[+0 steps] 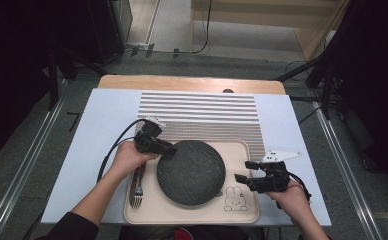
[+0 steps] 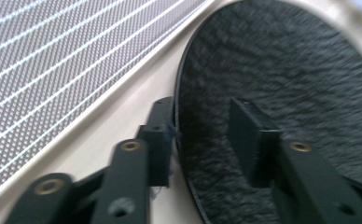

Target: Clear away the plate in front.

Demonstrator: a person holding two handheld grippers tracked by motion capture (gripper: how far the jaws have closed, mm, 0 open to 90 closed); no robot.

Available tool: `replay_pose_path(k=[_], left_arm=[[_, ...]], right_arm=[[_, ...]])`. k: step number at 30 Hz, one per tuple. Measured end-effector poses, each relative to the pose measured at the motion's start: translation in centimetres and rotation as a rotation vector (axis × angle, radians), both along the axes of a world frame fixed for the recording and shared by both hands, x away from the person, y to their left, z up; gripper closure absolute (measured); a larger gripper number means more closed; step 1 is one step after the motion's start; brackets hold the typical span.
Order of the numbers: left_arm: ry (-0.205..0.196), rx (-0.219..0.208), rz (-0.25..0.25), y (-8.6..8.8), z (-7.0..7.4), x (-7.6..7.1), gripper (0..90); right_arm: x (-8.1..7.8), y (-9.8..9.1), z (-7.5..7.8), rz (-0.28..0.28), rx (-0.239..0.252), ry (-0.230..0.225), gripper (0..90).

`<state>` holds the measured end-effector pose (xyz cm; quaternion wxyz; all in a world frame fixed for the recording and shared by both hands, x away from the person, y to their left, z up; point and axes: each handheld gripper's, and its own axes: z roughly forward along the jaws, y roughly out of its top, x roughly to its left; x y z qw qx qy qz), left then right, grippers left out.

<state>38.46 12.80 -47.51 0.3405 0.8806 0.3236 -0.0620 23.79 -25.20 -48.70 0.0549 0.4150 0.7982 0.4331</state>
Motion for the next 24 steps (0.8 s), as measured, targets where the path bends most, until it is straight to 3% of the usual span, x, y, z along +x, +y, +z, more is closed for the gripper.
replay_pose_path(k=[3,8,20,24], left_arm=[[-0.001,-0.042,-0.009,0.4,0.7,-0.2,51.8],[-0.024,-0.075,-0.016,1.0,1.7,-0.5,43.8],[-0.049,-0.131,-0.001,3.6,2.9,-1.8,41.8],[-0.075,-0.141,0.005,4.4,3.2,-2.5,40.1]], right_arm=[[0.0,0.0,0.0,-0.002,0.001,0.002,29.8],[0.0,-0.1,0.0,-0.004,0.0,-0.003,29.8],[0.0,-0.3,0.0,-0.01,0.002,0.002,29.8],[0.0,-0.3,0.0,-0.012,0.004,0.003,29.8]])
